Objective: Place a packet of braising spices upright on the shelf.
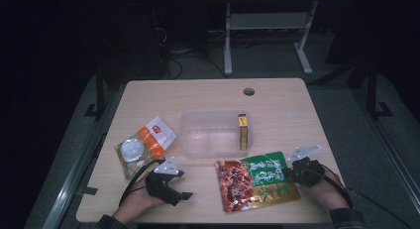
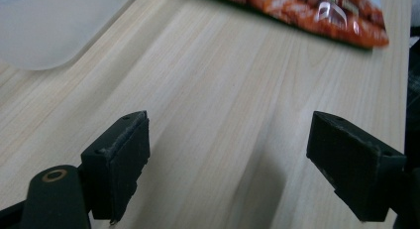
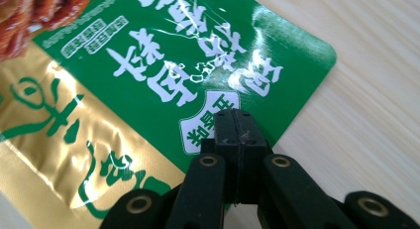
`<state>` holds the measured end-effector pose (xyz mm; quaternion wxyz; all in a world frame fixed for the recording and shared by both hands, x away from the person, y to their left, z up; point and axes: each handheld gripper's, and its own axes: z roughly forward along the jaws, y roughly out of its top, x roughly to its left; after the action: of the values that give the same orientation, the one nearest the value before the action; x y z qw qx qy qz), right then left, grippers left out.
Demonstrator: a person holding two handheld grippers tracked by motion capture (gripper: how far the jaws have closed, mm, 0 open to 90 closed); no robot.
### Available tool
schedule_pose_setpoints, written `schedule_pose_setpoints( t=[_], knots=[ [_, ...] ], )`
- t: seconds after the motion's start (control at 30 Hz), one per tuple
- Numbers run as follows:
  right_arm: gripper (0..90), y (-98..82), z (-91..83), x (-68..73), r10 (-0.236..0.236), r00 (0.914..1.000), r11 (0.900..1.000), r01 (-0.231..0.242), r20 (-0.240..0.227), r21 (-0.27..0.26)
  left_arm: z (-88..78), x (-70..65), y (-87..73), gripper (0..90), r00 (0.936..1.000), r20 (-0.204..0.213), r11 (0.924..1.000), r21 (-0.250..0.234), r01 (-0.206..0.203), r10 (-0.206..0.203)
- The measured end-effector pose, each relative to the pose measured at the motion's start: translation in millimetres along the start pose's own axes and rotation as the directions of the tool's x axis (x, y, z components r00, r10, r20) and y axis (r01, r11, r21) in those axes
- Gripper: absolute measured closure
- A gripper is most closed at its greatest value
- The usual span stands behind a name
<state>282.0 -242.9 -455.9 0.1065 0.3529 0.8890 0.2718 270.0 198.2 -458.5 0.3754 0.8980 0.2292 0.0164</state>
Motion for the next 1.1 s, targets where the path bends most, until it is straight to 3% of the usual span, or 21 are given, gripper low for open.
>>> schedule_pose_setpoints(
  t=[0.07, 0.1, 0.23, 0.33, 0.5, 0.8, 1.1],
  knots=[
    [90.0, 4.1, 3.2, 6.6, -0.017, 0.9991, 1.0, 0.016, -0.038, -0.008, -1.9, 0.0, 1.9, 16.2, 1.0, -0.002, 1.0, 0.005, -0.002, 0.002],
    [90.0, 5.5, 4.4, 8.4, -0.026, 0.9984, 1.0, 0.025, -0.049, -0.011, -2.2, -0.6, 3.2, 16.2, 0.9998, 0.008, 0.9998, -0.01, 0.017, -0.017],
    [90.0, 11.5, 8.6, 16.7, -0.051, 0.9959, 0.999, 0.05, -0.075, -0.016, -2.9, -2.3, 5.5, 14.2, 0.9994, 0.017, 0.9995, -0.014, 0.029, -0.028],
    [90.0, 16.3, 12.0, 22.3, -0.07, 0.9928, 0.997, 0.068, -0.098, -0.02, -1.3, -5.4, 7.1, 13.9, 0.9981, 0.053, 0.9995, -0.01, 0.031, -0.03],
    [90.0, 25.9, 18.7, 31.3, -0.121, 0.9857, 0.993, 0.118, -0.117, -0.031, 1.2, -10.9, 8.7, 13.9, 0.9986, 0.052, 0.9998, -0.012, 0.014, -0.014],
    [90.0, 37.1, 26.1, 44.2, -0.166, 0.9765, 0.986, 0.162, -0.137, -0.039, 1.1, -11.9, 9.7, 14.8, 0.9984, 0.057, 0.9997, -0.025, 0.004, -0.003],
    [90.0, 53.0, 37.8, 56.7, -0.244, 0.9576, 0.97, 0.238, -0.154, -0.054, -1.9, -9.9, 10.6, 18.8, 0.9983, 0.057, 0.9982, -0.058, -0.011, 0.015]
  ],
)
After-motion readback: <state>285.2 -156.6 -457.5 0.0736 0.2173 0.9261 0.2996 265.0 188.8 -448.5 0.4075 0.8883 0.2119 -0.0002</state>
